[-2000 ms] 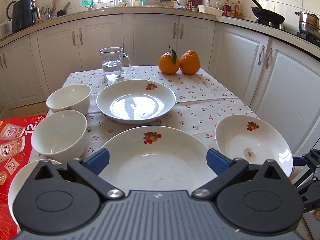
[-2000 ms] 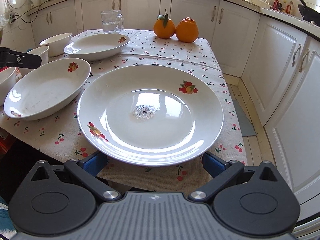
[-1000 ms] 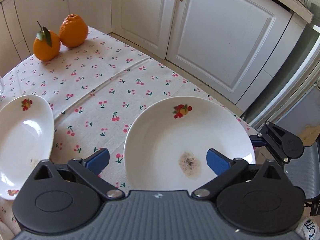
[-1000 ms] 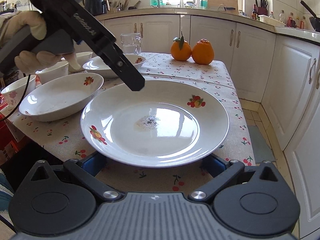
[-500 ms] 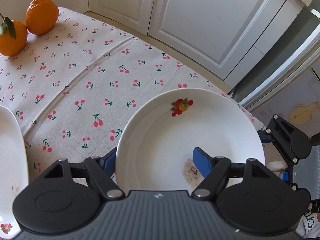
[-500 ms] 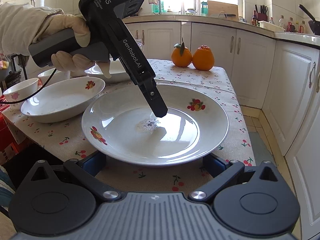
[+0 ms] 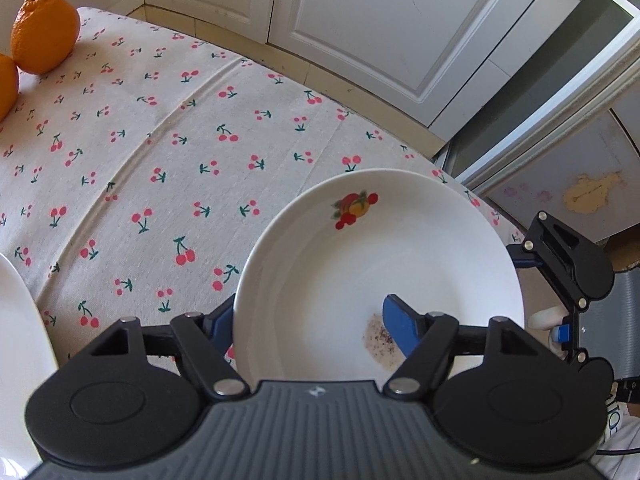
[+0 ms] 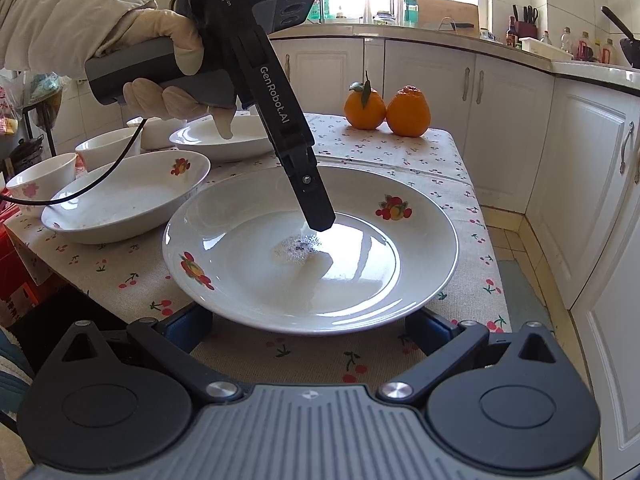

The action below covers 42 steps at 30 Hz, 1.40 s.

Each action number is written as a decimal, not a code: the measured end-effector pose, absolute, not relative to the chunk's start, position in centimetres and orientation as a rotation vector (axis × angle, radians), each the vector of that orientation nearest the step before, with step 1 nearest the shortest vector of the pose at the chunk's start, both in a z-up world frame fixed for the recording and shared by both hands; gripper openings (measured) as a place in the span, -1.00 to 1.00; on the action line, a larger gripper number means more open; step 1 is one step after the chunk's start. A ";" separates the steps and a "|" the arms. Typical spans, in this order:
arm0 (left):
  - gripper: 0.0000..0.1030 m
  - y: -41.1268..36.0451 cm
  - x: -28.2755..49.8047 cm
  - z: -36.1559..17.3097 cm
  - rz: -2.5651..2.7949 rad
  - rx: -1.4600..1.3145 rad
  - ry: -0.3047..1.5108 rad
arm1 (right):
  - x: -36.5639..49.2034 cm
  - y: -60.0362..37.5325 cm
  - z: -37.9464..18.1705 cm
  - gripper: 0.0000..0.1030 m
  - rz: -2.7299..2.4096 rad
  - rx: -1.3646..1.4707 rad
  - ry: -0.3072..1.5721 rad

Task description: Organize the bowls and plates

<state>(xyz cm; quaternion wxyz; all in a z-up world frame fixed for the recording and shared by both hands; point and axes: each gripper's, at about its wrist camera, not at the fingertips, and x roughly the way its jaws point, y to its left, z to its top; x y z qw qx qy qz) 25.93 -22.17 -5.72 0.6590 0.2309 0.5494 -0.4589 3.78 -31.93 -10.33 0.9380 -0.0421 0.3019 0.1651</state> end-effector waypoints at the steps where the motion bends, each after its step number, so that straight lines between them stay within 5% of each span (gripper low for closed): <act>1: 0.43 -22.2 25.9 -5.7 -1.041 0.527 1.240 | 3.8 -31.9 -10.3 1.00 0.337 -0.085 0.617; 42: 0.42 -23.1 31.8 -4.9 -1.006 0.415 1.182 | 10.4 -34.3 -8.8 1.00 0.402 -0.137 0.674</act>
